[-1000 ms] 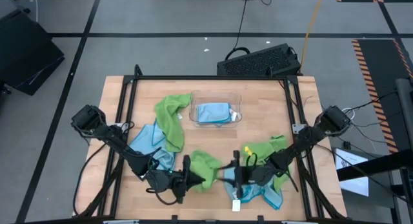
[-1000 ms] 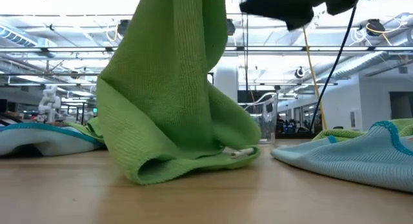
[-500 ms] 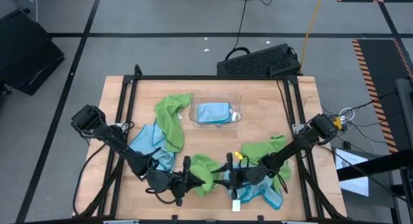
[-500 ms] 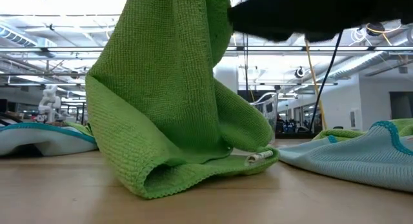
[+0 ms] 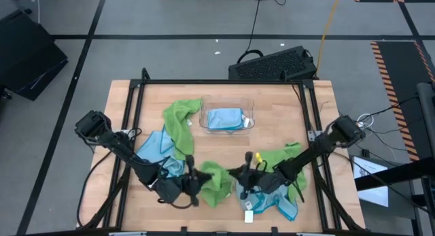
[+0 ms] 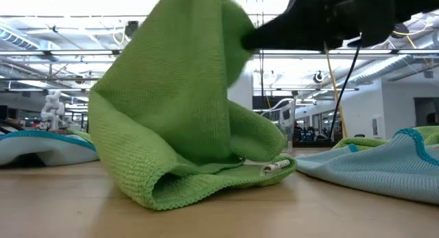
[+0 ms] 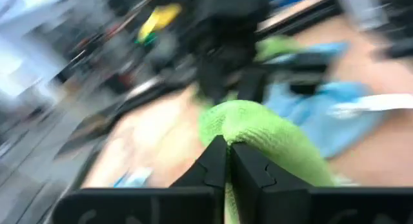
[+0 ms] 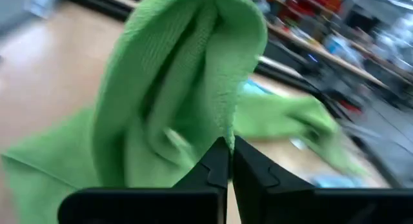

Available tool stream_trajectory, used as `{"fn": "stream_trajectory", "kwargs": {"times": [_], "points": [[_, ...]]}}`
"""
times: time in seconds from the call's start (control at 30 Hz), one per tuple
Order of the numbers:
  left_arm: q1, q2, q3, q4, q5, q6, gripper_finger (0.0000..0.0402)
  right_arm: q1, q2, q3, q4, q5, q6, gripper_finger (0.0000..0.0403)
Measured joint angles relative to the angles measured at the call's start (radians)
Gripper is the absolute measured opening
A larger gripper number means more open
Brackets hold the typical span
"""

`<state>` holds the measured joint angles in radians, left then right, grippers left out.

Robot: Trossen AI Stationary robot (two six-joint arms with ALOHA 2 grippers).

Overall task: Fold microfiber towels
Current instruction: Fold the bottom left green microfiber cloth

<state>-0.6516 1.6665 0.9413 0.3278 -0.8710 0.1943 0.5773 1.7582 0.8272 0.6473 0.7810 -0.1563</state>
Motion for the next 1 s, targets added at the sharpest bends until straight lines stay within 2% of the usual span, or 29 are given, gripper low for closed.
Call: {"fn": "stream_trajectory", "kwargs": {"times": [0.17,0.27,0.37,0.5,0.63,0.73,1.0], "points": [[0.025,0.000,0.000,-0.229,-0.183,-0.205,0.0100,0.012,-0.129,-0.001,-0.195,0.113,0.099,0.0004],[0.056,0.000,0.000,-0.386,-0.274,-0.413,0.0155,0.003,-0.198,-0.001,-0.268,0.108,0.151,0.0003],[0.096,0.000,0.000,-0.490,-0.271,-0.586,0.0199,-0.019,-0.253,-0.001,-0.332,0.109,0.200,0.0003],[0.135,0.000,0.000,-0.486,-0.169,-0.701,0.0229,-0.036,-0.313,-0.001,-0.400,0.126,0.239,0.0002],[0.142,-0.022,0.002,-0.390,0.010,-0.648,0.0231,-0.050,-0.368,-0.001,-0.412,0.190,0.231,0.0002],[0.127,-0.038,0.015,-0.349,0.112,-0.603,0.0218,-0.059,-0.402,-0.001,-0.415,0.190,0.215,0.0001],[0.064,-0.079,0.077,-0.306,0.141,-0.542,0.0157,-0.065,-0.422,-0.001,-0.477,0.193,0.269,0.0001]]}}
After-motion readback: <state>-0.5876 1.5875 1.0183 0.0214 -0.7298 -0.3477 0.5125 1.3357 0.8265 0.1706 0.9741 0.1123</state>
